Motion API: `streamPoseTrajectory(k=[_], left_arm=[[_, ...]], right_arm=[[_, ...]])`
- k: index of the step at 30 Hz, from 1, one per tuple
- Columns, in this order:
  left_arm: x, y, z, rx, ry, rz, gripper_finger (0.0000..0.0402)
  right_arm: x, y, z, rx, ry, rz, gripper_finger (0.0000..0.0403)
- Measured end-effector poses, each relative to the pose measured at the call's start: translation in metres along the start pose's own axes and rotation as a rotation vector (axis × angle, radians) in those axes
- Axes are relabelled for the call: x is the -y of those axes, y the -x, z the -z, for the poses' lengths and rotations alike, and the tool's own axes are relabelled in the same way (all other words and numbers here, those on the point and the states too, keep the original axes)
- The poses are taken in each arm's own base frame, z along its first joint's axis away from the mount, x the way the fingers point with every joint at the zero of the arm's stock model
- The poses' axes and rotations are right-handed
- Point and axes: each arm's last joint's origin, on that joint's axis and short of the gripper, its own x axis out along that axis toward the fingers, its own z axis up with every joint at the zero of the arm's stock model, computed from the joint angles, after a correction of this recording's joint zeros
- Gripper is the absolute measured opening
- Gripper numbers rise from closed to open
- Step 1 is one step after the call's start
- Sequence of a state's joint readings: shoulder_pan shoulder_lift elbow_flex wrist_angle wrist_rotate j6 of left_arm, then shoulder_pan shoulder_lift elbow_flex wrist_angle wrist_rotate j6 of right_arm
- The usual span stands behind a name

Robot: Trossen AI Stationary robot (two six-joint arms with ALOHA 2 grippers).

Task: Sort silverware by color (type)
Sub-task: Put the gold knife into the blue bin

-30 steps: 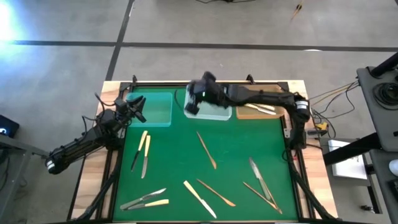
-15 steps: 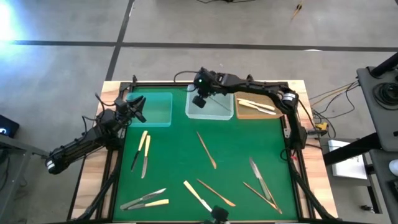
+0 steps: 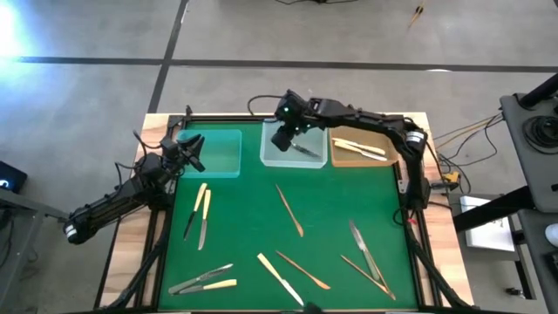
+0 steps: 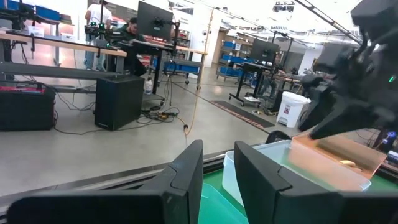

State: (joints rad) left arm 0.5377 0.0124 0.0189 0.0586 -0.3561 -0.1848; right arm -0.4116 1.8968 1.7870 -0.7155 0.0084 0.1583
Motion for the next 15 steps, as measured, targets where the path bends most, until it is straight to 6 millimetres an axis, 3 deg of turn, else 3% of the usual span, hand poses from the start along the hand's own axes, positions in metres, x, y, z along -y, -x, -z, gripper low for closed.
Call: streamPoseTrajectory(k=[3, 8, 12, 15], left_arm=[[0.000, 0.000, 0.000, 0.000, 0.000, 0.000, 0.0075], [0.000, 0.000, 0.000, 0.000, 0.000, 0.000, 0.0075], [0.000, 0.000, 0.000, 0.000, 0.000, 0.000, 0.0075], [0.000, 0.000, 0.000, 0.000, 0.000, 0.000, 0.0075]], right_arm=[[-0.023, 0.016, 0.005, -0.033, -0.020, -0.062, 0.0150], [-0.074, 0.018, 0.028, -0.141, -0.088, -0.107, 0.0154], [-0.109, 0.018, 0.047, -0.142, -0.197, -0.038, 0.0155], [-0.122, 0.019, 0.057, -0.129, -0.251, 0.030, 0.0155]])
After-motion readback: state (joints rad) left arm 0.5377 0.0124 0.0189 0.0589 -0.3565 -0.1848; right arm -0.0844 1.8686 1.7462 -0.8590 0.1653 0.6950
